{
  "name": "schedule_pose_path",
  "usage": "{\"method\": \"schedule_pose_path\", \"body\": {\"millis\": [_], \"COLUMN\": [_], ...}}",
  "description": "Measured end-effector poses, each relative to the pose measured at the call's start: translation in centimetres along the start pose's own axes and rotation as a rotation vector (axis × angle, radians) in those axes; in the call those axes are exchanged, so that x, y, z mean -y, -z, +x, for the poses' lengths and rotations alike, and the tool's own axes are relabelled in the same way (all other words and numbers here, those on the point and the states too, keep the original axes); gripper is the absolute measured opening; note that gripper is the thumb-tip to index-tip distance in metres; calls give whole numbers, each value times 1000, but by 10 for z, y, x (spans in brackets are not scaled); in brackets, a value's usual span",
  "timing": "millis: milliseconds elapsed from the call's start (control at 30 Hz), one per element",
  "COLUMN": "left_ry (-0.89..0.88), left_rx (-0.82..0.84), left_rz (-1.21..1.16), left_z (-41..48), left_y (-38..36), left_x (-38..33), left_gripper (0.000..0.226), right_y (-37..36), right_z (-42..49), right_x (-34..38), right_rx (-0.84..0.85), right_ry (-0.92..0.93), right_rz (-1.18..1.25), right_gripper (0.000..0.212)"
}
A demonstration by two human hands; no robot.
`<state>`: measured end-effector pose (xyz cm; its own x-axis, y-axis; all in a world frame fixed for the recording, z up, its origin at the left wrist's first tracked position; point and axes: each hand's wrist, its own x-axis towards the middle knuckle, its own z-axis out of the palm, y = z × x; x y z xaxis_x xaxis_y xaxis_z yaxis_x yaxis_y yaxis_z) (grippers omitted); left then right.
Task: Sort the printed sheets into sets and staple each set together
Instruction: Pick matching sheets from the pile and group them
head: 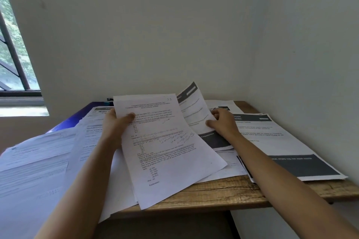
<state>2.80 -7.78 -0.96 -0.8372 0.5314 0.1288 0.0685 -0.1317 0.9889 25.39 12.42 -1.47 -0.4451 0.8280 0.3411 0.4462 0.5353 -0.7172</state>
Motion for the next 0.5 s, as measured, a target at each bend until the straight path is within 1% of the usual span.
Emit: {"method": "schedule_pose_path", "body": {"millis": [67,100,233,300,367,433,467,500], "left_ry": [-3,-3,5,5,11,20,24,26], "left_rx": [1,0,-13,-5,-2,-2,1,6], "left_rz": [-14,-16,-22,-16,-15,-5,0,4], "left_z": [-2,-3,-3,-5,-6,-8,-7,-8], "left_y": [0,0,1,0,-1,-2,-2,-3], "left_x": [-1,-1,-1,-2,-2,-3,-2,-2], "left_gripper": [26,26,27,22,14,13,11,9], "right_y": [4,7,24,36,46,52,55,56], "right_z": [2,4,13,18,22,25,25,26], "right_x": [1,2,-1,-5,-11,-17,-19,-21], "right_rx": [-89,-139,-374,-527,-622,-655,-643,-616], "right_ry": [49,62,51,42,-31,-145,-194,-233], "right_rz": [41,79,232,287,403,566,655,716], "right_gripper": [22,17,13,8,7,9,13,22]}}
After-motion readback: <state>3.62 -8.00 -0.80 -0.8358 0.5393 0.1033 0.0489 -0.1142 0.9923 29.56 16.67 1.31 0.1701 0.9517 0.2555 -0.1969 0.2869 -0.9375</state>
